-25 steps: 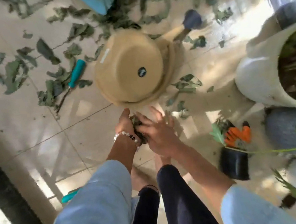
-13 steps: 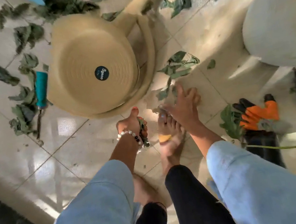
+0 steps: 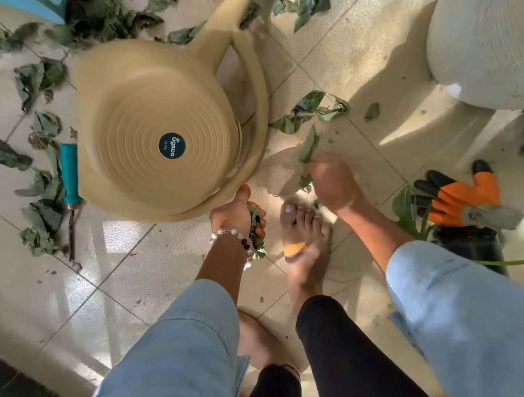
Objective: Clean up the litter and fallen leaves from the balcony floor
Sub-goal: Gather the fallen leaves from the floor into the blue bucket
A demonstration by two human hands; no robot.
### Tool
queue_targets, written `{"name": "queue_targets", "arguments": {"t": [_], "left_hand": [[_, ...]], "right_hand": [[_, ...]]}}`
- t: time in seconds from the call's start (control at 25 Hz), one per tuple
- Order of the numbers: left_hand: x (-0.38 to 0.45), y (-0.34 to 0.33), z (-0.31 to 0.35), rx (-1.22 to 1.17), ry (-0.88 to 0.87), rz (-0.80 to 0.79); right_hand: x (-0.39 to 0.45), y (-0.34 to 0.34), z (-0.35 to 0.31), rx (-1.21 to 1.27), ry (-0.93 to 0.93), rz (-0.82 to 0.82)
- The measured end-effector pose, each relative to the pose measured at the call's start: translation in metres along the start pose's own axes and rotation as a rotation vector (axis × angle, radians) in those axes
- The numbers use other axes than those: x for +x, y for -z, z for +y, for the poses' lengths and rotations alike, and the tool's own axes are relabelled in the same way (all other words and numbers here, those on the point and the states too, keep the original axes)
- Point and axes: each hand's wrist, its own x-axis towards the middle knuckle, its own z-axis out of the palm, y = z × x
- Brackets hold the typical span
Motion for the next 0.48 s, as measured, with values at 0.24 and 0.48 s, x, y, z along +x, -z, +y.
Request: {"name": "queue_targets", "arguments": {"t": [0.24,0.48], "left_hand": [[0.011,-0.022,-0.007,-0.083,-0.014,0.001],[-0.049,-0.046,0.022,-0.144,0.061,-0.263]], "right_hand": [[-0.045,0.046,-0.052,0.875,-0.127,-0.025],[-0.080,0.035,-0.085,0.163,0.217,0.228]]}}
